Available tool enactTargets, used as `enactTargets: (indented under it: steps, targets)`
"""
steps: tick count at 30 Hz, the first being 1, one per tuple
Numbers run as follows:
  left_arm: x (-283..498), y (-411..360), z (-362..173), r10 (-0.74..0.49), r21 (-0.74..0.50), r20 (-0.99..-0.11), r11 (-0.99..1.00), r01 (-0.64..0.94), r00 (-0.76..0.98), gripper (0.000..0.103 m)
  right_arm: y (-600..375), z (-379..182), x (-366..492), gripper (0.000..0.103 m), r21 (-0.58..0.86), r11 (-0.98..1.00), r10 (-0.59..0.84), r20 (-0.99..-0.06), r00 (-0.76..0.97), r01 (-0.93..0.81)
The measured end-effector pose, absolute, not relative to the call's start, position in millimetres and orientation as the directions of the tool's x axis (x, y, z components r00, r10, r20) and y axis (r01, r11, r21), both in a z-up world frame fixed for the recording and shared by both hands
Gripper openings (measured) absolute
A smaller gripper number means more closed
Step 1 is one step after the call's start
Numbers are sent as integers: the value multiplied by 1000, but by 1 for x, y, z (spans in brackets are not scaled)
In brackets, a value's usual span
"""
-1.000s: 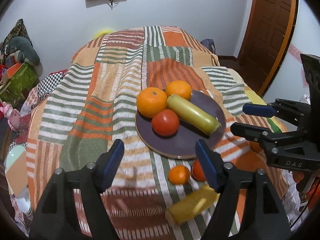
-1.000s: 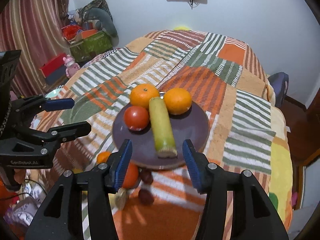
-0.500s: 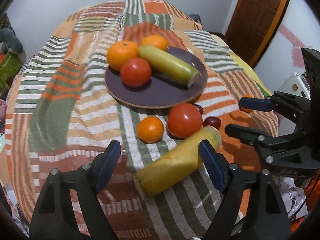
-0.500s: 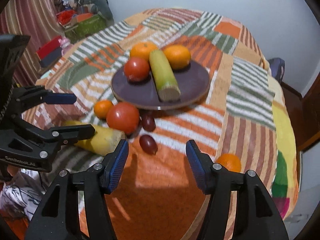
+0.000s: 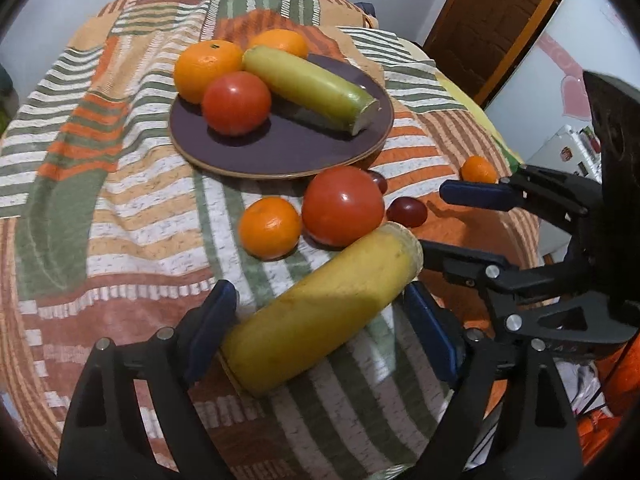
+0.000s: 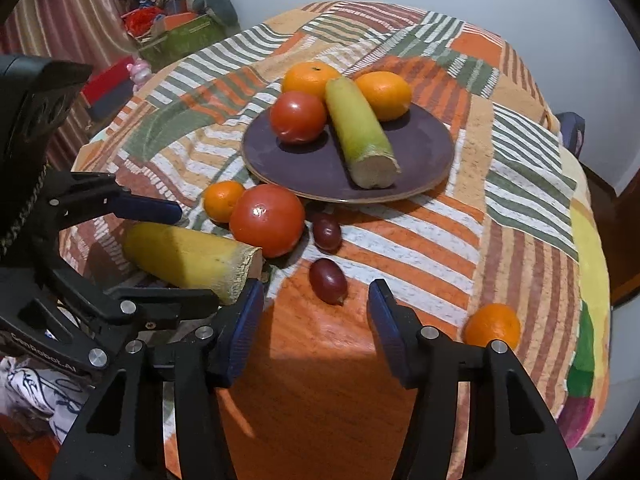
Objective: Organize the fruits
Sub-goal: 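Grasp the yellow squash with the left tool while the right tool approaches a red tomato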
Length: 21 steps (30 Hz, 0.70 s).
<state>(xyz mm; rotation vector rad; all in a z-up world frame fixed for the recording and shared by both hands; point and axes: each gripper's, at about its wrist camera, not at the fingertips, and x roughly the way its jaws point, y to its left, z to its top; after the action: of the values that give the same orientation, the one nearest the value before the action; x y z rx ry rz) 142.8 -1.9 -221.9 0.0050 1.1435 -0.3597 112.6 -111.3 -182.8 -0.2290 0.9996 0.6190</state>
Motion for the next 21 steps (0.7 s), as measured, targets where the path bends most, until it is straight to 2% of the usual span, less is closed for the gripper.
enactTargets:
  steps: [5, 9, 16, 21]
  targets:
    - [133, -3, -223, -210, -91, -895, 950, 300, 393, 79, -100, -183, 112, 51, 86, 789, 387, -838, 383, -608]
    - [129, -1, -222, -201, -78, -892, 950, 301, 405, 72, -102, -181, 113, 51, 94, 785, 398, -835, 381, -613]
    - [105, 1, -213, -131, 21, -891, 945, 328, 434, 50, -118, -172, 117, 52, 112, 815, 401, -819, 412, -569]
    - [94, 27, -210, -124, -14, -890, 969, 246, 438, 43, -122, -173, 120, 52, 130, 827, 402, -818, 413, -547]
